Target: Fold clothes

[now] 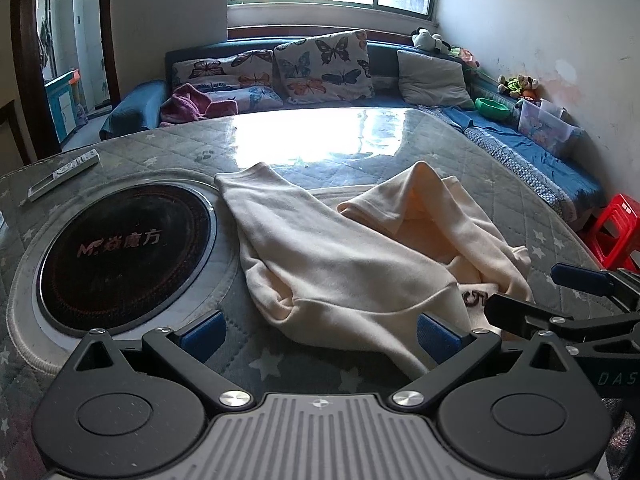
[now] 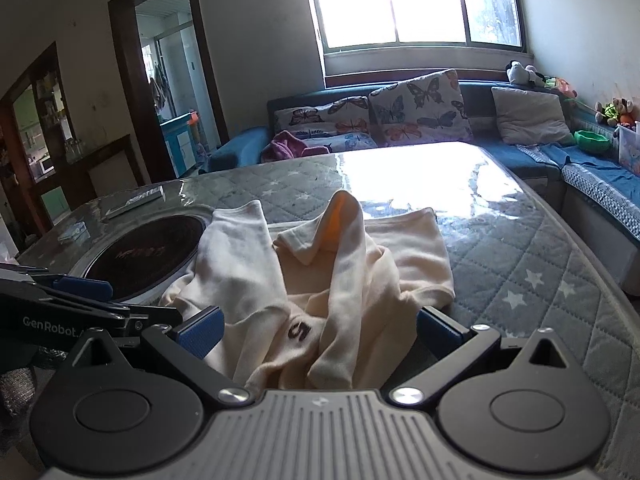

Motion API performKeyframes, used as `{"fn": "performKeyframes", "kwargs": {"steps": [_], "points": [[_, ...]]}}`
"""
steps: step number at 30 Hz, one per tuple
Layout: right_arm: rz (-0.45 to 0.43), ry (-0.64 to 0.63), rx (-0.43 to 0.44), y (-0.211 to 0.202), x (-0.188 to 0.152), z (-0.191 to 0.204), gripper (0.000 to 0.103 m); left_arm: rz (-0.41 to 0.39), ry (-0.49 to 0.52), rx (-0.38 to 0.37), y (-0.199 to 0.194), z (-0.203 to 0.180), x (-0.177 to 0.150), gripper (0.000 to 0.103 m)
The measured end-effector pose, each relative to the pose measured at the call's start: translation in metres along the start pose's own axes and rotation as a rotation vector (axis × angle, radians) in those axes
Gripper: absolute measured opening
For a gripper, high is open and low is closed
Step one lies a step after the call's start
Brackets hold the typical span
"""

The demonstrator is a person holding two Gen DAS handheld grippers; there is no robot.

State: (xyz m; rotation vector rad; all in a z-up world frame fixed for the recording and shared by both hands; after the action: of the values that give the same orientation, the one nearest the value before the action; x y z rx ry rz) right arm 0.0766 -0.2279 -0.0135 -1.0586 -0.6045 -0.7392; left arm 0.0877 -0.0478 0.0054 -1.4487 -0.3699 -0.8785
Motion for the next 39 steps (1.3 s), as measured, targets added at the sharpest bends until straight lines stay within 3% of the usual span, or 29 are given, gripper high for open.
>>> {"fn": "performKeyframes", "kwargs": {"steps": [13, 21, 39], "points": [[-0.040, 0.033, 0.028, 0.011, 0.024, -0.015, 0.103, -0.024, 0.037, 0.042, 0.007, -0.002, 0.034, 0.103], [-0.070, 0.047, 0.027, 0.019, 0.043, -0.027, 0.103, 0.016, 0.033, 0.050, 0.025, -0.003, 0.044, 0.103], [-0.035, 0.036, 0.034, 0.049, 0.056, -0.036, 0.103, 0.070, 0.058, 0.049, 0.070, -0.017, 0.062, 0.103]]}}
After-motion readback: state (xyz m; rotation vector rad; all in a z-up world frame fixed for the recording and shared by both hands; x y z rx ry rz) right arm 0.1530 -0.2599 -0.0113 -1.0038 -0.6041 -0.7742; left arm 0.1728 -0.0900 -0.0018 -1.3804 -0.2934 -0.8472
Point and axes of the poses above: each gripper's, at about its wrist camera, not at the fingertips, and y roughly the way its jaws point, z to its left, x to its top, the point moved 5 cm from there along y, roughly the way its jaws point, and after that the axes turned 15 degrees about y, right-handed, at the moved point
